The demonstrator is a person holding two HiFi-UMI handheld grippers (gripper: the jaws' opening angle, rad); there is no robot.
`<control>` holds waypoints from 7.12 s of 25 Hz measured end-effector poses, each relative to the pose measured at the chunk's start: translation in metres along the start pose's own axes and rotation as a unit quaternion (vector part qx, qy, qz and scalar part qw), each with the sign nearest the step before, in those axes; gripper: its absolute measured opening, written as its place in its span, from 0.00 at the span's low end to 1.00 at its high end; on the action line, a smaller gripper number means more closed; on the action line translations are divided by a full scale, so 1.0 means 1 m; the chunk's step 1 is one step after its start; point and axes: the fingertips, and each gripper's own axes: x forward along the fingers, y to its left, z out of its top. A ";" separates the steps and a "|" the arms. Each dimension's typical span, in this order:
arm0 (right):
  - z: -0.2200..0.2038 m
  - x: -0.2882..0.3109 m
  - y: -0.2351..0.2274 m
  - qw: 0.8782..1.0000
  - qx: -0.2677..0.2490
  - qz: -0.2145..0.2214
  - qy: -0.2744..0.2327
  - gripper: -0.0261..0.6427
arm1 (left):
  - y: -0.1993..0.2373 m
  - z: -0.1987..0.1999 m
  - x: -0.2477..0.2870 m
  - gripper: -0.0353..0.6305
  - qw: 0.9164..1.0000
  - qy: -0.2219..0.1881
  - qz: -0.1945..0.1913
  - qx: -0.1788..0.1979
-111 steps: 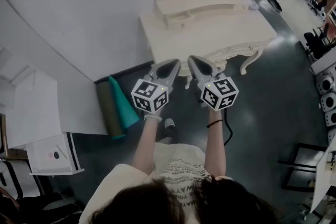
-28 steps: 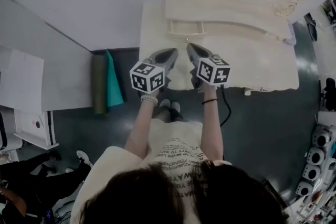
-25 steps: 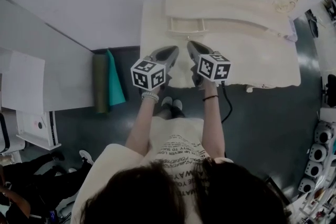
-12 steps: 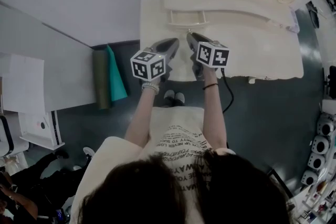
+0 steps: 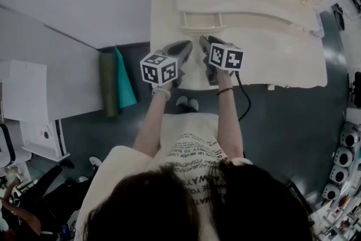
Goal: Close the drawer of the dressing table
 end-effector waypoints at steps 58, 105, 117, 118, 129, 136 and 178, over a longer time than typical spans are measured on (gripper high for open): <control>0.010 0.036 -0.013 0.999 0.017 -0.005 0.041 0.19 | 0.029 0.001 0.025 0.04 1.000 0.012 0.007 -0.021; 0.042 0.067 -0.022 0.999 0.007 0.002 0.037 0.19 | 0.059 0.021 0.050 0.04 0.999 0.004 0.018 -0.032; 0.049 0.073 -0.022 0.999 0.005 0.006 0.036 0.19 | 0.065 0.025 0.052 0.04 0.999 0.004 0.023 -0.035; 0.050 0.073 -0.022 0.999 0.006 0.006 0.036 0.19 | 0.066 0.025 0.052 0.04 0.999 0.004 0.023 -0.035; 0.054 0.079 -0.024 0.999 0.005 0.005 0.034 0.19 | 0.071 0.025 0.056 0.04 0.999 0.005 0.025 -0.037; 0.057 0.082 -0.025 1.000 0.005 0.001 0.030 0.19 | 0.076 0.026 0.054 0.04 0.999 0.005 0.030 -0.037; 0.040 0.036 0.018 0.993 -0.063 0.103 0.001 0.13 | 0.041 0.024 0.042 0.04 0.999 0.024 -0.037 0.000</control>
